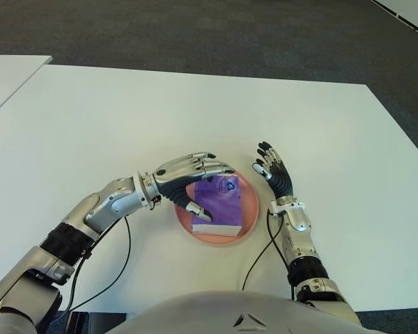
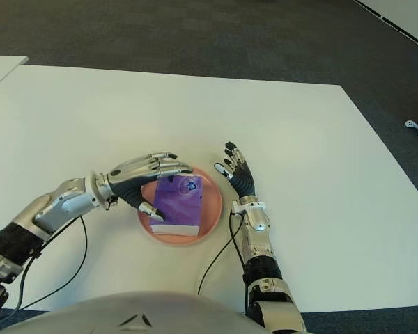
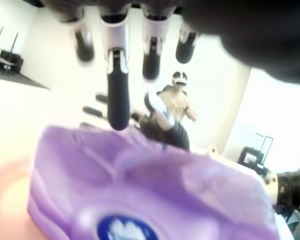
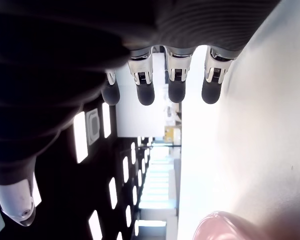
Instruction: Put the tissue paper into the plate.
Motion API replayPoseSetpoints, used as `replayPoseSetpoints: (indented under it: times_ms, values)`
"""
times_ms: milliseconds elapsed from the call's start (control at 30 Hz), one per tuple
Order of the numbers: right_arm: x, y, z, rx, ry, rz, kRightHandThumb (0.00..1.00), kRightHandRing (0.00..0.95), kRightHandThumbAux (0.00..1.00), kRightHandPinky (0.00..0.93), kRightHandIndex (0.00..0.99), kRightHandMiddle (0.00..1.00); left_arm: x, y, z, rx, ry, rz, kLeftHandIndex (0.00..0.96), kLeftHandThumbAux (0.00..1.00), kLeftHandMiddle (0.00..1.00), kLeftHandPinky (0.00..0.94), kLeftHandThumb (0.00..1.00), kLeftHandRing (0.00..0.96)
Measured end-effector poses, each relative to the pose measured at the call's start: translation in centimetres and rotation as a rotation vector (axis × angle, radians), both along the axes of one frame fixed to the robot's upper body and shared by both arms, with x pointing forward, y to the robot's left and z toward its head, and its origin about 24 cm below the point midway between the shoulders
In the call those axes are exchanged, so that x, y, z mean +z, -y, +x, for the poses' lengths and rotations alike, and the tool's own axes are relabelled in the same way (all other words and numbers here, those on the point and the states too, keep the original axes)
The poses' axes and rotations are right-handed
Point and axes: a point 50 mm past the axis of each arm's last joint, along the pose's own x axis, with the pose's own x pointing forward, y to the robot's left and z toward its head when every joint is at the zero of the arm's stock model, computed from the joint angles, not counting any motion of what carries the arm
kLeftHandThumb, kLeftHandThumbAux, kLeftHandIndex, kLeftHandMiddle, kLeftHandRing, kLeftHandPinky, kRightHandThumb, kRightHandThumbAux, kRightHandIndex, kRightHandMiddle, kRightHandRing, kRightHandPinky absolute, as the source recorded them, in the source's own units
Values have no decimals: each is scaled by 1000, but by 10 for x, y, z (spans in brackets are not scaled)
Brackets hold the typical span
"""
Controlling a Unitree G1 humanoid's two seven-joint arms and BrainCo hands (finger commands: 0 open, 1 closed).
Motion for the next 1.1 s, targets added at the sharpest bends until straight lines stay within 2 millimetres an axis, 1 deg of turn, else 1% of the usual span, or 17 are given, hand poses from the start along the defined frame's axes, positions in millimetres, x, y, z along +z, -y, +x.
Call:
replayPoseSetpoints:
  times_ms: [133, 267, 400, 500, 533, 600, 667, 800, 833, 900, 933, 1000, 1033, 1100]
  values:
    - [0, -1, 0, 1, 1, 0, 0, 0, 581, 0, 0, 0, 2, -2, 2, 16, 13, -10, 0, 212, 0, 0, 175, 0]
    - [1, -2, 1, 6, 3, 1, 0, 0, 575, 0, 0, 0, 6, -9, 4, 44, 28, -27, 0, 223, 0, 0, 151, 0]
    - [1, -2, 1, 6, 3, 1, 0, 0, 571, 0, 0, 0, 16, -20, 2, 65, 28, -80, 0, 233, 0, 0, 131, 0]
    - [1, -1, 1, 6, 5, 1, 0, 0, 567, 0, 0, 0, 25, -27, 4, 71, -19, -116, 0, 247, 0, 0, 115, 0]
    - [1, -1, 1, 6, 5, 1, 0, 0, 565, 0, 0, 0, 28, -29, 5, 77, -46, -135, 0, 280, 0, 0, 93, 0]
    - [1, 0, 1, 5, 6, 1, 0, 0, 563, 0, 0, 0, 30, -31, 11, 101, -112, -183, 0, 326, 0, 0, 65, 0]
    - [1, 0, 1, 3, 7, 1, 0, 0, 562, 0, 0, 0, 28, -29, 20, 138, -183, -238, 0, 347, 0, 0, 53, 0]
    - [1, -1, 1, 9, 7, 5, 0, 0, 562, 0, 0, 0, 21, -17, 45, 221, -338, -364, 0, 402, 0, 0, 36, 0]
    - [1, -2, 1, 13, 8, 7, 0, 0, 561, 0, 0, 0, 22, -13, 50, 244, -374, -414, 0, 424, 0, 0, 33, 0]
    - [2, -6, 2, 23, 10, 15, 0, 0, 561, 0, 0, 0, 30, -9, 55, 269, -416, -547, 0, 444, 0, 0, 30, 0]
    - [3, -7, 3, 27, 17, 18, 0, 0, 562, 0, 0, 0, 35, -8, 55, 274, -422, -611, 0, 413, 0, 0, 42, 0]
    - [5, -9, 5, 31, 28, 21, 0, 0, 563, 0, 0, 0, 48, -14, 47, 230, -408, -718, 0, 364, 0, 0, 53, 0]
    - [6, -9, 5, 31, 36, 22, 0, 0, 563, 0, 0, 0, 52, -20, 43, 211, -403, -763, 0, 353, 0, 0, 54, 0]
    - [7, -10, 5, 31, 41, 23, 0, 0, 564, 0, 0, 0, 57, -35, 35, 185, -398, -837, 0, 297, 0, 0, 39, 0]
